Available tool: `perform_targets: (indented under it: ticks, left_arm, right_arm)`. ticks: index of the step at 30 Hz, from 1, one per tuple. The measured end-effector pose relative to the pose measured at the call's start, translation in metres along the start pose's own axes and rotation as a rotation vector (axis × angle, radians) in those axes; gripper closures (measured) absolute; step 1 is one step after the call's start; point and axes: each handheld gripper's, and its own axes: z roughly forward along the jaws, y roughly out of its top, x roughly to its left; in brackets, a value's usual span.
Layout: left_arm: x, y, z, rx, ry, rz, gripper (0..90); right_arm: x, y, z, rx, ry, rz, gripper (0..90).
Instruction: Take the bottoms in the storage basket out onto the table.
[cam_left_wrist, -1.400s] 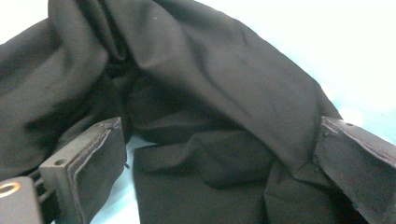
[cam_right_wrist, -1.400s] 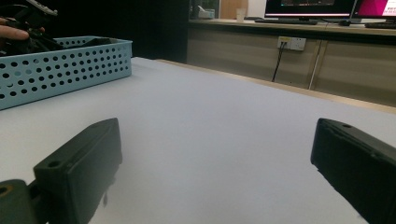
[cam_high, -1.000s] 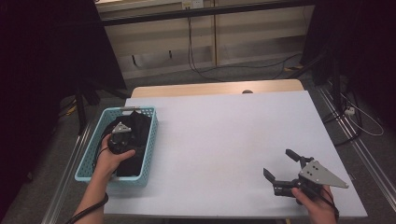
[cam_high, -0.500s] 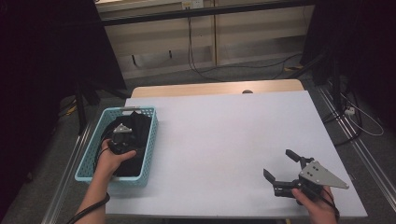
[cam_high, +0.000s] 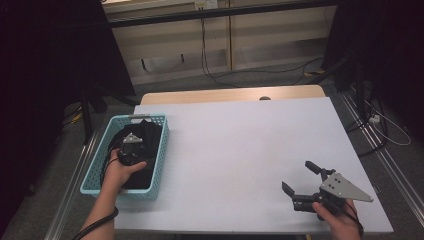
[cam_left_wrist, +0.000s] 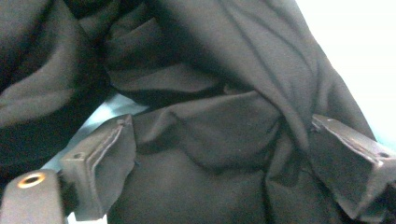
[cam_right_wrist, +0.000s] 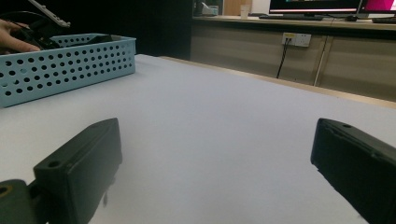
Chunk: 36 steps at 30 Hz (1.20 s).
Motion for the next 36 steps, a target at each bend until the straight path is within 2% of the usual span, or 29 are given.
perform_targets:
  ticks: [4, 6, 10, 11, 13, 15, 19, 21, 25, 26, 28, 29, 30, 36]
  left_arm:
    - [0.000, 0.002, -0.002, 0.006, -0.010, 0.000, 16.9]
    - [0.001, 0.004, -0.003, 0.025, -0.013, 0.002, 22.2]
    - [0.002, 0.008, -0.003, 0.041, -0.003, -0.005, 26.7]
    - [0.001, 0.008, -0.004, 0.039, -0.009, -0.014, 30.8]
    - [0.002, 0.009, -0.005, 0.038, -0.019, -0.015, 54.4]
    - [0.002, 0.010, -0.005, 0.044, -0.027, -0.013, 57.9]
    - [0.000, 0.012, -0.006, 0.063, -0.048, -0.004, 71.2]
    - [-0.002, 0.015, -0.006, 0.084, -0.047, -0.015, 74.7]
    - [-0.007, 0.023, -0.005, 0.122, -0.015, 0.006, 77.7]
    - [-0.007, 0.023, -0.005, 0.123, -0.021, -0.006, 77.9]
    - [-0.007, 0.023, -0.006, 0.121, -0.028, -0.013, 78.2]
    - [-0.004, 0.022, -0.008, 0.098, -0.018, -0.052, 78.4]
    - [-0.002, 0.022, -0.011, 0.096, -0.012, -0.062, 78.5]
    - [0.009, 0.031, -0.028, 0.048, 0.022, -0.060, 78.7]
  right_arm:
    - [0.000, 0.000, 0.001, 0.004, 0.001, 0.006, 1.0]
    - [0.000, 0.000, 0.001, 0.000, 0.006, -0.002, 1.0]
    - [0.002, 0.000, -0.001, -0.001, 0.010, -0.007, 1.0]
    - [0.001, 0.000, -0.001, -0.003, 0.009, -0.007, 1.0]
    - [0.001, 0.000, -0.001, -0.002, 0.006, -0.007, 1.0]
    - [0.000, 0.000, -0.001, -0.001, 0.004, -0.007, 1.0]
    - [0.001, 0.001, 0.000, 0.000, 0.007, -0.008, 1.1]
    - [0.002, 0.001, 0.000, -0.004, 0.011, -0.005, 1.1]
    - [0.002, 0.001, 0.001, 0.002, 0.013, -0.009, 1.1]
    - [0.002, 0.000, 0.002, 0.002, 0.015, -0.010, 1.1]
    - [0.002, 0.000, 0.002, 0.004, 0.013, -0.008, 1.1]
    - [0.001, 0.000, 0.002, 0.008, 0.012, -0.007, 1.2]
    - [0.002, 0.000, 0.002, 0.006, 0.013, -0.005, 1.2]
    - [0.002, 0.001, 0.001, 0.002, 0.016, -0.012, 1.2]
